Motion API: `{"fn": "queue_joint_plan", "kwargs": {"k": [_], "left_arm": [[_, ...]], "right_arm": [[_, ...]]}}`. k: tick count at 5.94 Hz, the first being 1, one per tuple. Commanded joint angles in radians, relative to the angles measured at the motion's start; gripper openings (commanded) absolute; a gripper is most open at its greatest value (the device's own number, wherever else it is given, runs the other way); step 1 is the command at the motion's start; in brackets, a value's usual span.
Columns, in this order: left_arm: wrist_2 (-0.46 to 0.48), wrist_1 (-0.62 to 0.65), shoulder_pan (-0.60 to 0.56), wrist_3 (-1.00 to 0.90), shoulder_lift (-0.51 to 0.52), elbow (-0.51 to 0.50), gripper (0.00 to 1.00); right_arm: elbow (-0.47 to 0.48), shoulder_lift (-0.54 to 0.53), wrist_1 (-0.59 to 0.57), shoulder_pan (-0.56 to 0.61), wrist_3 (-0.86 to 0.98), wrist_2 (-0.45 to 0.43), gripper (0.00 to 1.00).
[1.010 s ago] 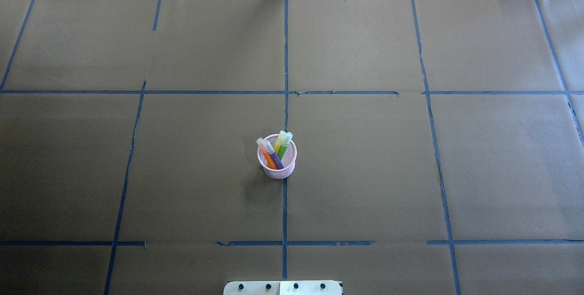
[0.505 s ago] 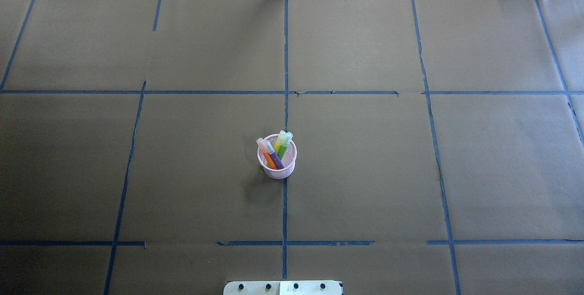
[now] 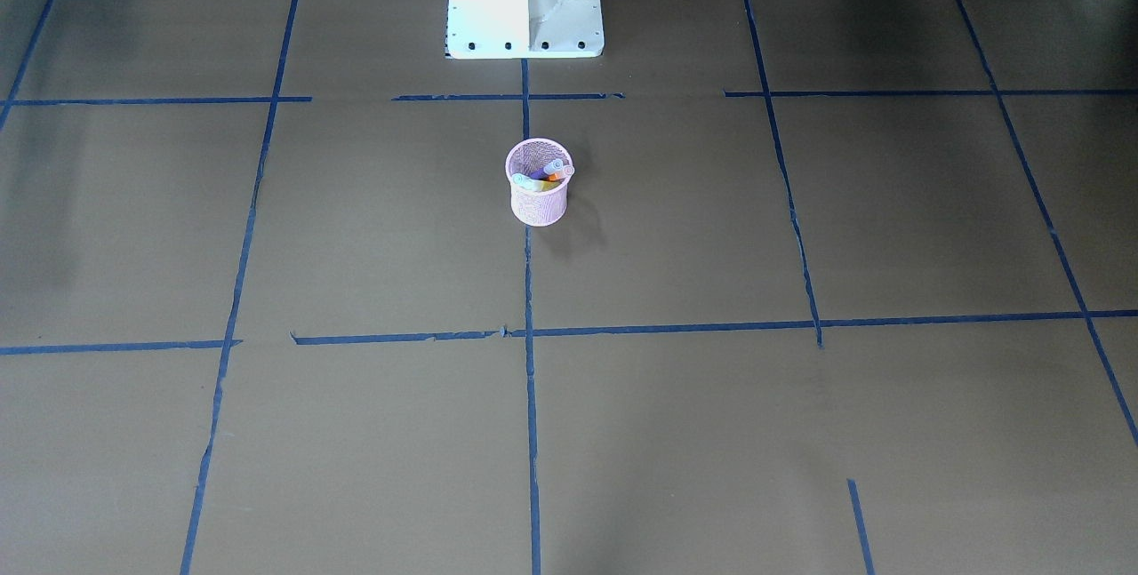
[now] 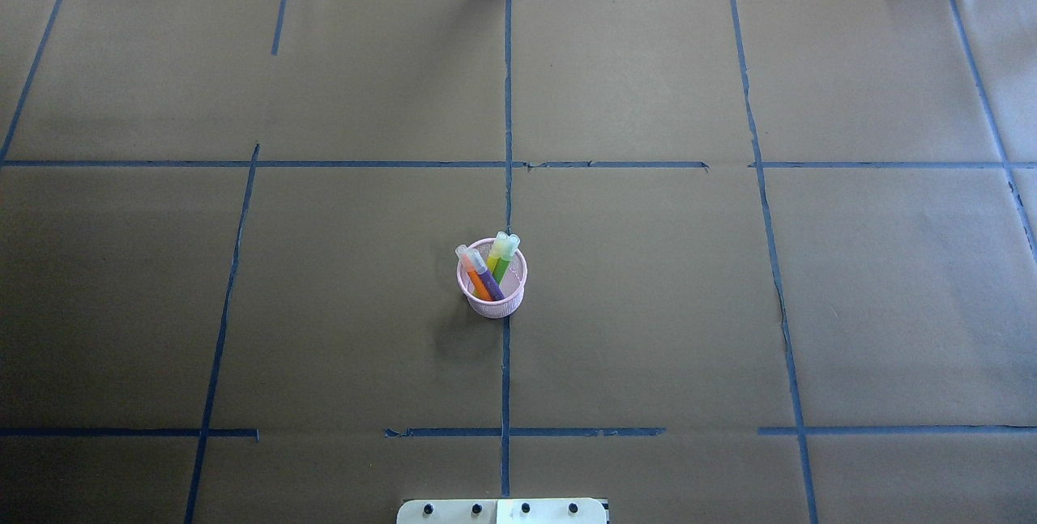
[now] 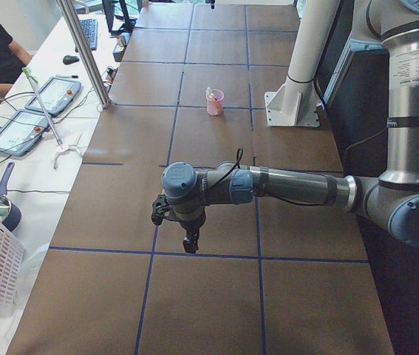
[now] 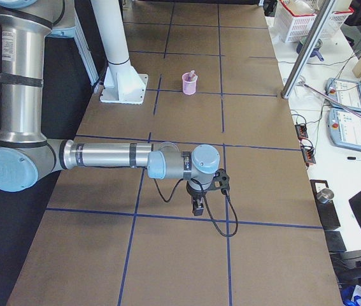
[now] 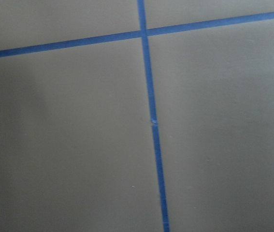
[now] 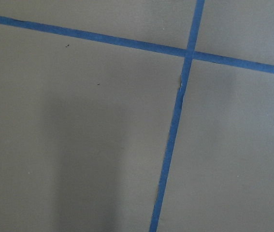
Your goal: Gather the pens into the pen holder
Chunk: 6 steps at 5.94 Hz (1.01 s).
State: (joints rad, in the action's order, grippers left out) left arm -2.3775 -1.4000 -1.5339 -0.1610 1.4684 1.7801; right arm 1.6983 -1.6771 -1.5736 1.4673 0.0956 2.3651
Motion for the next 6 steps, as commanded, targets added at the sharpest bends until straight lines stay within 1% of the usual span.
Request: {"fn": "queue_joint_plan", "kwargs": {"k": [1, 3, 6], "left_arm": [[0.0, -0.001, 0.0, 0.0, 0.0, 0.012, 1.0], [0.001, -0.001, 0.0, 0.003, 0.019, -0.005, 1.0], [0.001, -0.001, 0.0, 0.003, 0.02, -0.007, 1.0]], "right_arm": [[0.003, -0.006, 0.003, -0.001, 0.001, 0.0, 1.0], [0.014, -0.012, 0.006, 0.001, 0.001, 0.005, 1.0], [0.006, -0.012, 0.006, 0.001, 0.001, 0.0, 1.0]]}}
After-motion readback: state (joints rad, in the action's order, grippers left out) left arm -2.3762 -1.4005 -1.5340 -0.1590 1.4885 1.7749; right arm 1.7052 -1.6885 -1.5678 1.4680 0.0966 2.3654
